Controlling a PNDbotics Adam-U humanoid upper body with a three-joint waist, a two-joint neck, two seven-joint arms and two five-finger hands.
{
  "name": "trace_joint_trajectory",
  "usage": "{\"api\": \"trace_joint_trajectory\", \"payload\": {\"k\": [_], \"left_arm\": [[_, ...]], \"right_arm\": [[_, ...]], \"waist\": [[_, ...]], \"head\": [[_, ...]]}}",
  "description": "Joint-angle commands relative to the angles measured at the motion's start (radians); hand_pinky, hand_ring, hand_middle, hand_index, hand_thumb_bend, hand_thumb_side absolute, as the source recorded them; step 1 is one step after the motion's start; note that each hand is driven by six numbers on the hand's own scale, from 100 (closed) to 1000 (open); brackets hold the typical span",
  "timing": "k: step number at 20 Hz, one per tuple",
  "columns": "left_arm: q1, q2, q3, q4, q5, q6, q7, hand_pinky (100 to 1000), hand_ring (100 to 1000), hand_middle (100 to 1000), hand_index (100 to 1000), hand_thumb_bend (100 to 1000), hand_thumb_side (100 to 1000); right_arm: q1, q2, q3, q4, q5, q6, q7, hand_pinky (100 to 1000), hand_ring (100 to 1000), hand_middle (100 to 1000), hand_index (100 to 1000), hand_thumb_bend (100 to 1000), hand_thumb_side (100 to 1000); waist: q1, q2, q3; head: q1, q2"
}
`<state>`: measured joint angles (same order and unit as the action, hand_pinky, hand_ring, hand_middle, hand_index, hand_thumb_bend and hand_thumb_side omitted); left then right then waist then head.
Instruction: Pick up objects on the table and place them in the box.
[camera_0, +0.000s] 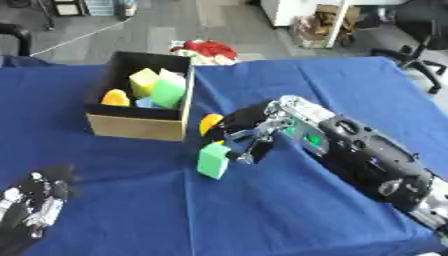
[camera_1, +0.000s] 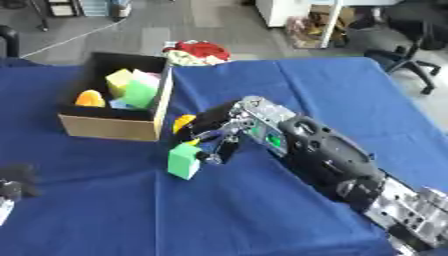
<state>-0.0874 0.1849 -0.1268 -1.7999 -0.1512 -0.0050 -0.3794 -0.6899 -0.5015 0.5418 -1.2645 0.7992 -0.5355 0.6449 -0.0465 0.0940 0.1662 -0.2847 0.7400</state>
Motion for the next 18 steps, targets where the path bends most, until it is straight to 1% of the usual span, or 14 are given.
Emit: {"api": "trace_joint_trajectory", "payload": {"k": [1, 2, 3, 4, 5, 6, 7, 8, 9, 12, 18], "left_arm": [[-0.011, 0.007, 0.002, -0.015, 0.003, 0.0, 0.0, 734, 625, 649, 814, 100, 558], [-0.011, 0.007, 0.001, -0.014, 0.002, 0.0, 0.0, 734, 625, 649, 814, 100, 558], [-0.01, 0.008, 0.001, -0.014, 0.002, 0.0, 0.0, 734, 625, 649, 814, 100, 559], [-0.01, 0.008, 0.002, -0.014, 0.002, 0.0, 0.0, 734, 625, 649, 814, 100, 558], [-0.009, 0.008, 0.002, -0.014, 0.002, 0.0, 0.0, 734, 625, 649, 814, 100, 558], [-0.009, 0.008, 0.002, -0.014, 0.002, 0.0, 0.0, 734, 625, 649, 814, 100, 559], [-0.008, 0.009, 0.002, -0.014, 0.001, 0.0, 0.0, 734, 625, 649, 814, 100, 559], [-0.008, 0.009, 0.002, -0.014, 0.001, 0.0, 0.001, 734, 625, 649, 814, 100, 559], [-0.007, 0.01, 0.002, -0.013, 0.001, 0.0, 0.001, 734, 624, 649, 814, 100, 559], [-0.006, 0.011, 0.002, -0.013, 0.0, 0.001, 0.001, 734, 624, 648, 814, 100, 560], [-0.006, 0.011, 0.002, -0.013, 0.0, 0.001, 0.001, 734, 624, 648, 814, 100, 561]], "right_arm": [[-0.007, -0.011, -0.008, 0.015, 0.022, -0.222, 0.194, 970, 964, 956, 1000, 263, 100], [-0.007, -0.013, -0.009, 0.016, 0.016, -0.222, 0.195, 970, 965, 959, 1000, 268, 100], [-0.01, -0.016, -0.007, 0.015, 0.006, -0.223, 0.198, 971, 965, 960, 1000, 298, 140], [-0.015, -0.02, -0.005, 0.012, -0.007, -0.224, 0.203, 973, 967, 963, 1000, 345, 218], [-0.022, -0.026, -0.002, 0.007, -0.02, -0.226, 0.208, 976, 971, 967, 1000, 407, 348], [-0.028, -0.032, 0.001, -0.001, -0.034, -0.228, 0.216, 978, 972, 969, 1000, 444, 432], [-0.034, -0.039, 0.004, -0.009, -0.049, -0.229, 0.223, 979, 973, 970, 1000, 465, 495], [-0.038, -0.045, 0.007, -0.018, -0.063, -0.229, 0.231, 979, 973, 970, 1000, 477, 525], [-0.041, -0.051, 0.009, -0.027, -0.077, -0.228, 0.239, 979, 974, 971, 1000, 483, 590], [-0.043, -0.067, 0.016, -0.05, -0.117, -0.219, 0.258, 978, 972, 971, 1000, 483, 629], [-0.042, -0.079, 0.027, -0.078, -0.144, -0.201, 0.262, 979, 972, 972, 1000, 485, 598]], "waist": [[-0.002, -0.019, -0.001], [-0.002, -0.02, -0.002], [-0.003, -0.02, -0.003], [-0.003, -0.021, -0.003], [-0.004, -0.022, -0.004], [-0.005, -0.022, -0.004], [-0.005, -0.022, -0.005], [-0.006, -0.023, -0.005], [-0.007, -0.023, -0.005], [-0.01, -0.023, -0.007], [-0.013, -0.023, -0.007]], "head": [[0.002, 0.001], [0.002, 0.002], [0.002, 0.003], [0.003, 0.004], [0.003, 0.004], [0.004, 0.005], [0.005, 0.005], [0.005, 0.005], [0.005, 0.006], [0.005, 0.007], [0.005, 0.006]]}}
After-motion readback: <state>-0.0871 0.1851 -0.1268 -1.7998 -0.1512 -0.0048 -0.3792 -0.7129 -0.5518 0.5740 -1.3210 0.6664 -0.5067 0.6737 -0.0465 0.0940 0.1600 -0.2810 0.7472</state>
